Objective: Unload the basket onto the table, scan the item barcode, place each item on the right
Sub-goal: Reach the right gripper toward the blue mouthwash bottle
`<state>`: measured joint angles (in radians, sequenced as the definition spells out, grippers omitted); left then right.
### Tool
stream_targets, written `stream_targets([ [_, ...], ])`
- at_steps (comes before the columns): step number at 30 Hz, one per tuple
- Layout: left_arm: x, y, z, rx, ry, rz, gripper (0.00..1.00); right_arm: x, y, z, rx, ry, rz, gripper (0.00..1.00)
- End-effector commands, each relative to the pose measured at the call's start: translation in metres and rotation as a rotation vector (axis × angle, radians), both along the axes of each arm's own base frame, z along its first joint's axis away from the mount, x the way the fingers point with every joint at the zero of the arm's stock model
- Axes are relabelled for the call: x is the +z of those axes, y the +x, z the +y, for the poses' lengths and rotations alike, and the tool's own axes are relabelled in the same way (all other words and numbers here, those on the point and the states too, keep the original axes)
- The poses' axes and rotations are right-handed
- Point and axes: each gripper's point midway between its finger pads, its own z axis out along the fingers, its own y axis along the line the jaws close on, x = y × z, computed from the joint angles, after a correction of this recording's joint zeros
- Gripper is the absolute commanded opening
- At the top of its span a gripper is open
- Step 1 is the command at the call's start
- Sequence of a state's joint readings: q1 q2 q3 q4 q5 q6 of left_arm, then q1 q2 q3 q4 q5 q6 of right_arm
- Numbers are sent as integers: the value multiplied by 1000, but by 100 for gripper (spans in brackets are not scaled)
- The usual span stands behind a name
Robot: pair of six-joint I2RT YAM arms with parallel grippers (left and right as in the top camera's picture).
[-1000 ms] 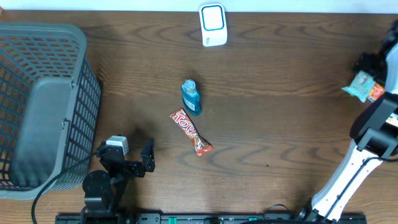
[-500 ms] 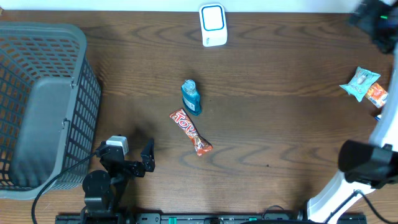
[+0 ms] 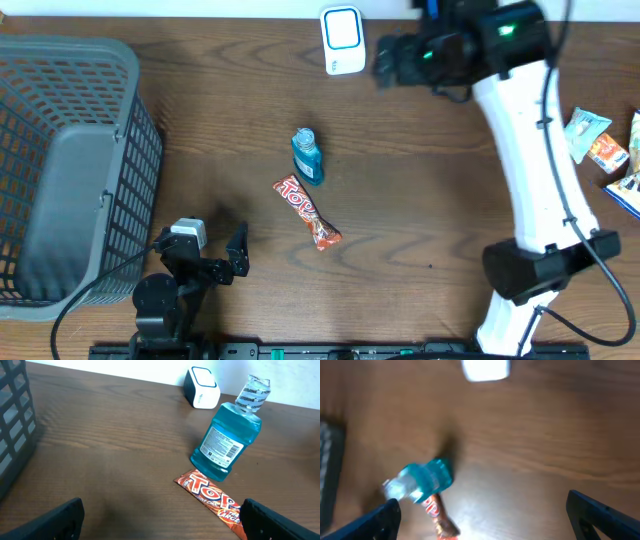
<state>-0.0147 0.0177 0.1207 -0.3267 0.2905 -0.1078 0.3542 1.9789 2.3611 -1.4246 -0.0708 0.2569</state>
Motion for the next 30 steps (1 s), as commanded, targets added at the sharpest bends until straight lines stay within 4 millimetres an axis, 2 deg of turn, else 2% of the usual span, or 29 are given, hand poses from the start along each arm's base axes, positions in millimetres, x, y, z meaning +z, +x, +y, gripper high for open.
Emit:
stream_targets([
  [1,-12,-2,-2,-10,-7,39,98,22,-33,14,115,-22,-31,99],
  [4,-12,-2,-2,-10,-7,39,98,31,-50,12,148,-39,-31,99],
  [7,-12,-2,-2,-10,-6,39,98,32,-55,9,166,-61,-43,99],
  [13,-12,-2,-2,-10,-7,39,98,8,-74,21,212,-61,-9,99],
  [17,-12,-2,-2,-10,-7,39,98,-2,-91,14,196,-40,-55,99],
  [20,-12,-2,-2,-10,-7,39,98,-6,-102,8,188,2,-155,99],
  [22,-12,-2,-2,-10,-7,39,98,-18,-108,6,192,30,-234,99],
  [25,-12,-2,-2,-10,-7,39,98,-49,-111,10,227,61,-322,99],
  [26,-12,-2,-2,-10,-6,39,98,-63,-111,18,273,87,-352,99],
  [30,-12,-2,-2,-10,-7,39,98,-98,-114,45,376,142,-367,99],
])
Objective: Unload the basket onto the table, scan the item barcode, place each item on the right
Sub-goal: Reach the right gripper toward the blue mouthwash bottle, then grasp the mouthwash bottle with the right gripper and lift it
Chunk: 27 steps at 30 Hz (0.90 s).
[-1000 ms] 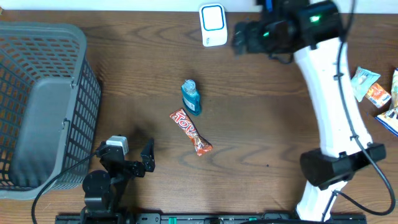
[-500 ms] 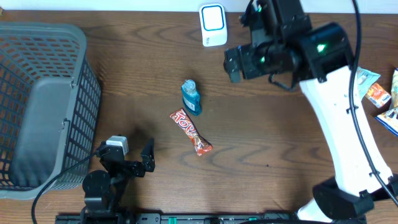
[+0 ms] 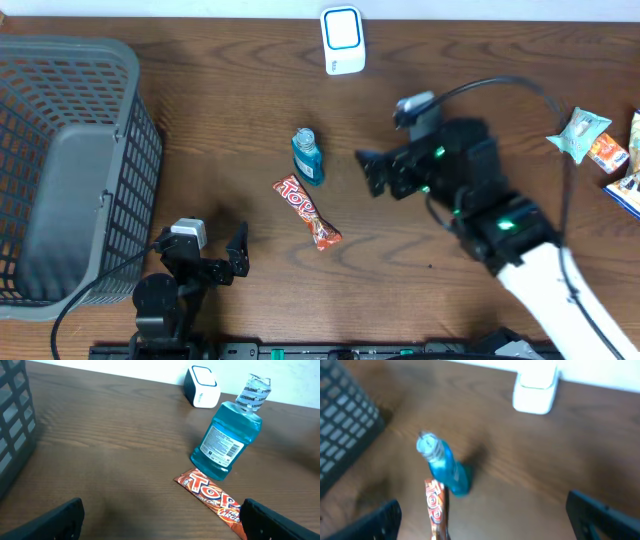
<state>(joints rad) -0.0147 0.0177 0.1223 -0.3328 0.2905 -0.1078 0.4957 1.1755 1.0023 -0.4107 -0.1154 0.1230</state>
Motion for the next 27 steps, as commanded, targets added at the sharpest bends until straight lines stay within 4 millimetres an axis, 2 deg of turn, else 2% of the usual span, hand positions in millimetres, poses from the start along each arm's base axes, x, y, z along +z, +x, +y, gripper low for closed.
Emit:
stream_targets([
  [1,-11,-2,-2,-10,-7,34,98,-52,-11,25,123,-40,80,99],
  [7,-11,-2,-2,-10,-7,34,98,-76,15,68,182,-52,91,99],
  [14,-11,-2,-2,-10,-7,34,98,-78,24,101,248,-74,77,99],
  [18,-11,-2,-2,-10,-7,34,98,-83,33,106,217,-101,38,99],
  [20,-11,-2,-2,-10,-7,34,98,-96,44,110,196,-126,17,99],
  [27,-11,-2,-2,-10,-7,34,98,-119,62,127,230,-148,-25,99],
])
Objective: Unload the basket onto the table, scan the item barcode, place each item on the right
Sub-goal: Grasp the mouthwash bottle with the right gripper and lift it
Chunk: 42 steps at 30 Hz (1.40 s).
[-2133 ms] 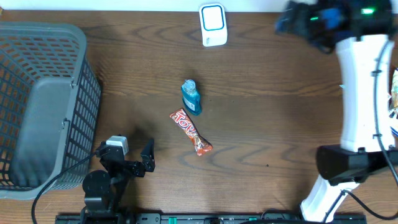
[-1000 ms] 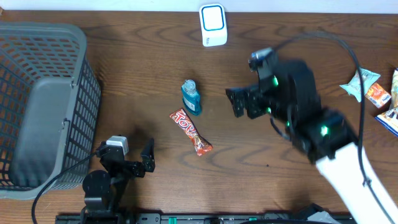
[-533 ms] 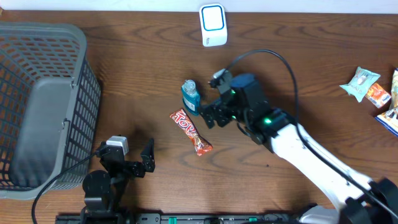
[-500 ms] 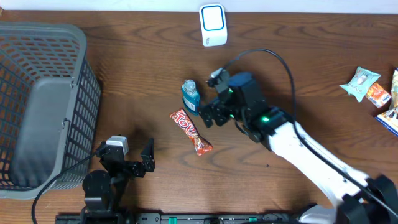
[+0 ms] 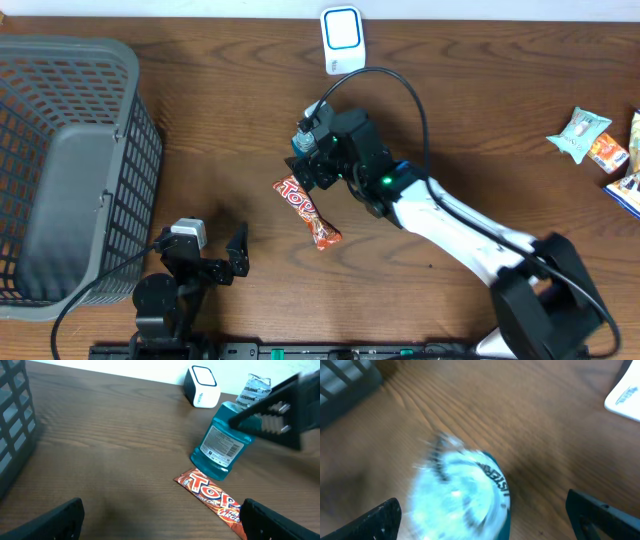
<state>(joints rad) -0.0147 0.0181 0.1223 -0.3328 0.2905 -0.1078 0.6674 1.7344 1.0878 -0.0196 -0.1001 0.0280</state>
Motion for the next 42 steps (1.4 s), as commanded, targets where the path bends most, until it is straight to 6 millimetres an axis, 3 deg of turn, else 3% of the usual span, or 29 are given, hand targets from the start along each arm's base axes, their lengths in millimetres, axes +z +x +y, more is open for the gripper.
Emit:
stream_targets([
  [1,-11,-2,-2,-10,-7,34,98,-5,12,8,16,-39,-45,99],
  [10,-11,-2,-2,-10,-7,34,98,6,28,18,19,-37,-103,99],
  [25,-11,-2,-2,-10,-7,34,98,-9,13,34,94,-53,-77,91],
  [27,-11,-2,-2,-10,-7,34,98,-14,13,34,94,-60,-71,87],
  [32,-11,-2,-2,-10,-7,34,98,-21,17,29,66,-86,-74,61],
  [42,-11,-2,-2,-10,-7,34,98,-16,18,30,65,-82,-75,30],
])
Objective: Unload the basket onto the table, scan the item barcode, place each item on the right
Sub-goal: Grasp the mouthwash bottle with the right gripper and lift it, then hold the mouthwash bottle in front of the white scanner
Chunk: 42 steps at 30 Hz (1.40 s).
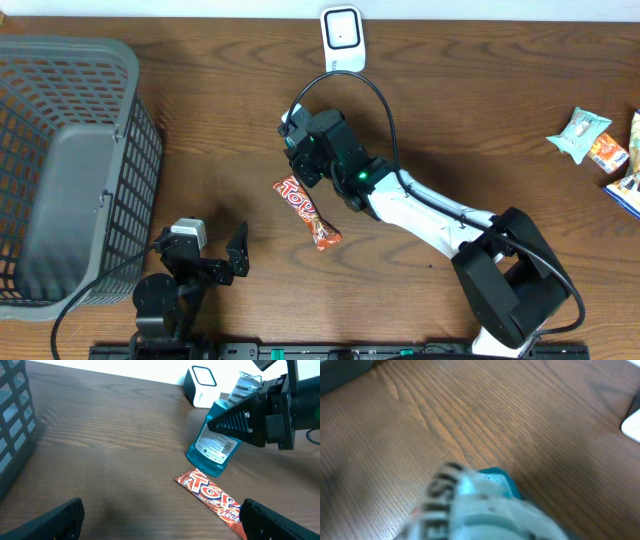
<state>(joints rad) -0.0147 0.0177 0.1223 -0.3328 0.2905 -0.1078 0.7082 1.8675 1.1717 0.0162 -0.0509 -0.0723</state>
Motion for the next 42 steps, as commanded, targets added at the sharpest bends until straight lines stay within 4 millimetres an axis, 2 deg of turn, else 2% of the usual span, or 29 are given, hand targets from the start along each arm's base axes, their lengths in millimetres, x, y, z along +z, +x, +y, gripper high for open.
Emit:
stream_targets([
  [1,-11,-2,-2,-10,-7,34,98,9,5,3,1,4,-8,27],
  [5,-11,-2,-2,-10,-6,34,98,21,4,1,0,0,24,17],
  [10,-11,-2,-2,-10,-7,34,98,46,-5,-9,19,54,126,12],
  [17,-11,-2,-2,-10,-7,34,98,119,-43,-37,219,373,365,15],
  [20,-11,-2,-2,-10,-7,34,98,150,-65,-50,355,531,474,15],
  [23,-11,-2,-2,-10,-7,34,99,174,-81,-64,484,670,562,15],
  [25,-11,-2,-2,-10,-7,34,98,184,-87,-73,529,726,599,15],
  [28,-11,-2,-2,-10,-7,34,98,194,-90,-84,564,785,624,15],
  [31,-11,-2,-2,-10,-7,34,98,195,-87,-89,558,795,622,15],
  [36,-11,-2,-2,-10,-7,34,98,197,-89,-90,576,801,615,15],
  [38,-11,-2,-2,-10,-6,34,98,197,-89,-89,584,795,596,11],
  [42,-11,-2,-2,-10,-7,34,98,188,-80,-88,554,742,524,10],
])
